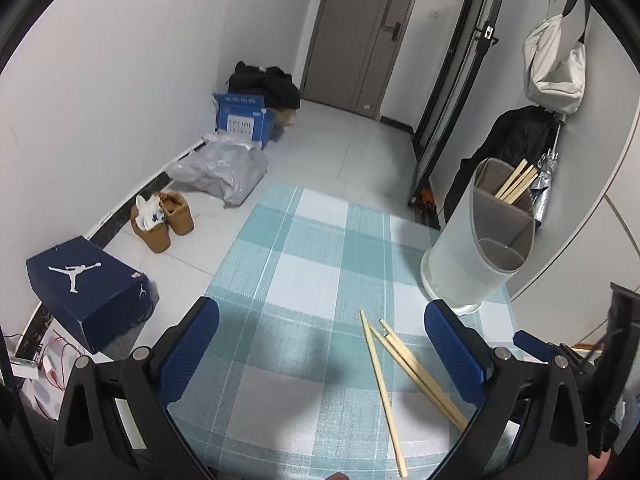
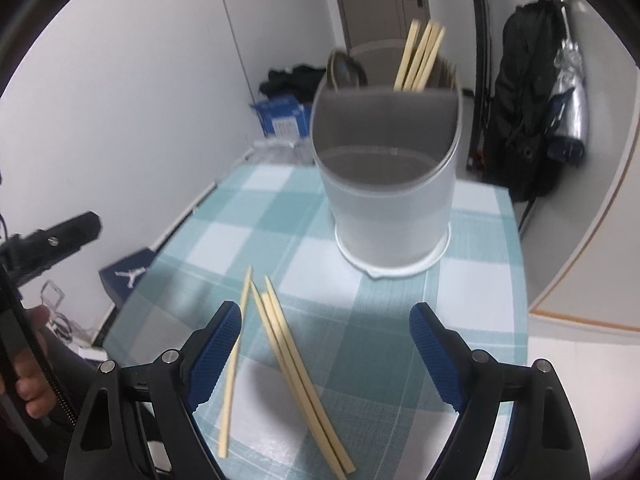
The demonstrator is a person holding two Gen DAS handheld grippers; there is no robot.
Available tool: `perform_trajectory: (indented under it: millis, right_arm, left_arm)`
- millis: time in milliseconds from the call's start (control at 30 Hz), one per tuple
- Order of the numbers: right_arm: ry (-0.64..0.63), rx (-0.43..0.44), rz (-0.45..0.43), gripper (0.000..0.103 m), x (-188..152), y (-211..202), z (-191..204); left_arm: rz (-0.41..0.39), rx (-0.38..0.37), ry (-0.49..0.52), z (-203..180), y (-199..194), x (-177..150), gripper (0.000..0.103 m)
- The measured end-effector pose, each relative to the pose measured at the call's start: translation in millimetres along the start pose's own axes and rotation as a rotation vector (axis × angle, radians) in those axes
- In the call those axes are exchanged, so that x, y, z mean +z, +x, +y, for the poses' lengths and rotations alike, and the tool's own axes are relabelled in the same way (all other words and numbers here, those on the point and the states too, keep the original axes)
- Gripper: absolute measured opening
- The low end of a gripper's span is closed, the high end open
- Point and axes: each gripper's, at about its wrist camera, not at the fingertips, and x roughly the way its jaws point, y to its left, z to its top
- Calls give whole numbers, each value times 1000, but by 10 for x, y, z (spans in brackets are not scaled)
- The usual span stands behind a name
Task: Organize utensils
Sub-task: 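Move both tools back over the last chopsticks on the tablecloth, then close the right tool on the remaining wooden chopsticks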
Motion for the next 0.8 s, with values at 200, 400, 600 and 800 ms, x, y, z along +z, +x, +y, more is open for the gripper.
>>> perform_trajectory:
  millis: [200, 400, 600, 800]
  right_arm:
    - [-55, -14, 95, 80, -7, 365, 96]
    - [-88, 2, 192, 59, 21, 700, 149]
    - [-145, -6, 250, 44, 21, 858, 197]
    - [-229, -11, 271, 31, 43, 854, 307]
  left_arm:
    - [79, 2, 10, 72, 203, 34, 101]
    - [99, 11, -98, 326, 269, 149, 101]
    - [110, 23, -172, 426, 289, 164, 101]
    - [112, 32, -165, 385, 292, 158, 101]
